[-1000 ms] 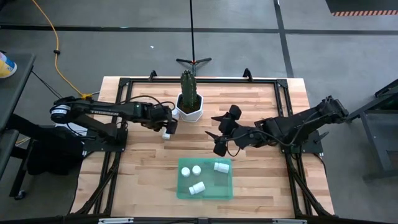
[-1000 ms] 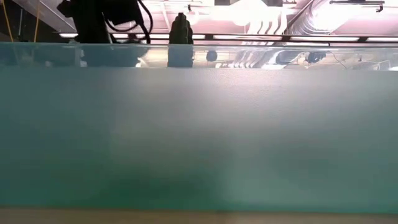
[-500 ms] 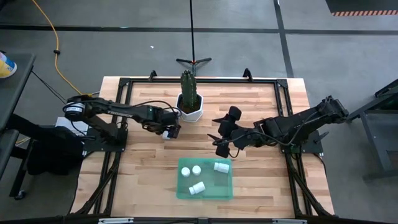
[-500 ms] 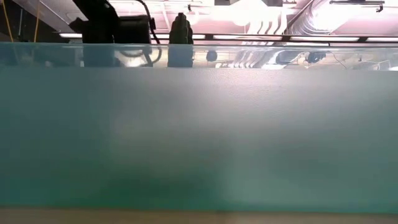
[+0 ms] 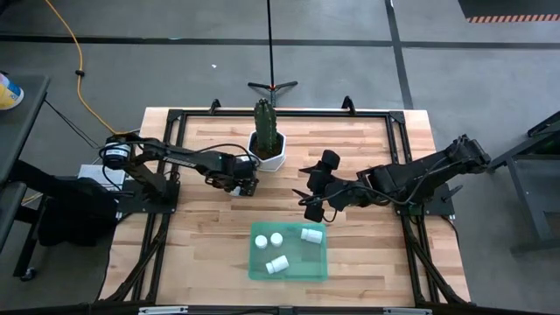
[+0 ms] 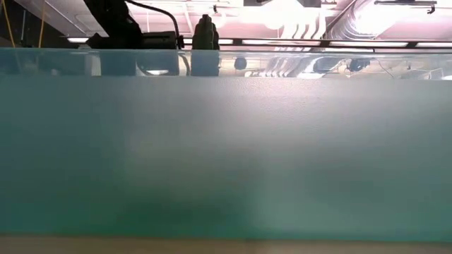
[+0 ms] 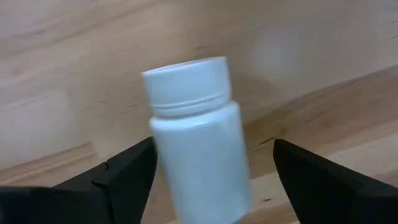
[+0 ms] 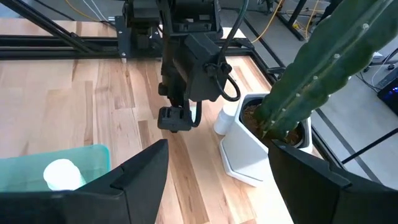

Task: Pick and place pill bottles into a basket
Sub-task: Put the white pill bottle into the green bin

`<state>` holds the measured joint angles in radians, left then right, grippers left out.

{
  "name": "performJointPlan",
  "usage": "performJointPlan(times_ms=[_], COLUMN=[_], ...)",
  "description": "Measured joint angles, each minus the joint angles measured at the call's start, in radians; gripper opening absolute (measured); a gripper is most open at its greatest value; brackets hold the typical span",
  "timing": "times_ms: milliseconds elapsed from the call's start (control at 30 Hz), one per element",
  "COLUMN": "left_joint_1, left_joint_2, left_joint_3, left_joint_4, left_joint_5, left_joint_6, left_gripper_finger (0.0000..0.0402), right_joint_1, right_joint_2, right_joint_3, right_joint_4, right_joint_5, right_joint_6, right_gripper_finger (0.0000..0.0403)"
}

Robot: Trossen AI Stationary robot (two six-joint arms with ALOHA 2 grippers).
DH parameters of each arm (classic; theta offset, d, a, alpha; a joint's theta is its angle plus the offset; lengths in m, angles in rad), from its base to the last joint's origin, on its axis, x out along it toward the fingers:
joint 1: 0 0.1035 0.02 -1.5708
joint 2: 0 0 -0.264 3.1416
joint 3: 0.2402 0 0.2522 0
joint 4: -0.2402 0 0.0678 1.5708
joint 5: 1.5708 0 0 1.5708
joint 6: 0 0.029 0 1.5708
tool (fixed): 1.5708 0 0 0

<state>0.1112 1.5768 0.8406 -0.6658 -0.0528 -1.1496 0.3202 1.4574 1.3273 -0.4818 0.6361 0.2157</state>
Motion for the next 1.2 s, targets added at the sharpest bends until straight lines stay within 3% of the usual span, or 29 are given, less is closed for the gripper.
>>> performJointPlan(times_ms=[400, 833, 1200], left_joint_1=[0.000, 0.000, -0.044], left_joint_2=[0.000, -0.032, -0.227], left_joint_3=[0.000, 0.000, -0.001], left_joint_4=[0.009, 0.090, 0.279], left_joint_5=[0.020, 0.160, 0.180], left_joint_6=[0.023, 0.175, 0.286], left_gripper_finger=[0.0197, 0.0195, 0.0195], right_joint_1=[0.000, 0.000, 0.000], right_joint_2=[0.000, 0.000, 0.000], right_joint_3=[0.000, 0.000, 0.000], right_joint_4=[-0.014, -0.015, -0.043], right_joint_5=[0.000, 0.000, -0.002], right_joint_6=[0.003, 0.004, 0.058], right_gripper_finger=[0.0266, 0.0266, 0.0266])
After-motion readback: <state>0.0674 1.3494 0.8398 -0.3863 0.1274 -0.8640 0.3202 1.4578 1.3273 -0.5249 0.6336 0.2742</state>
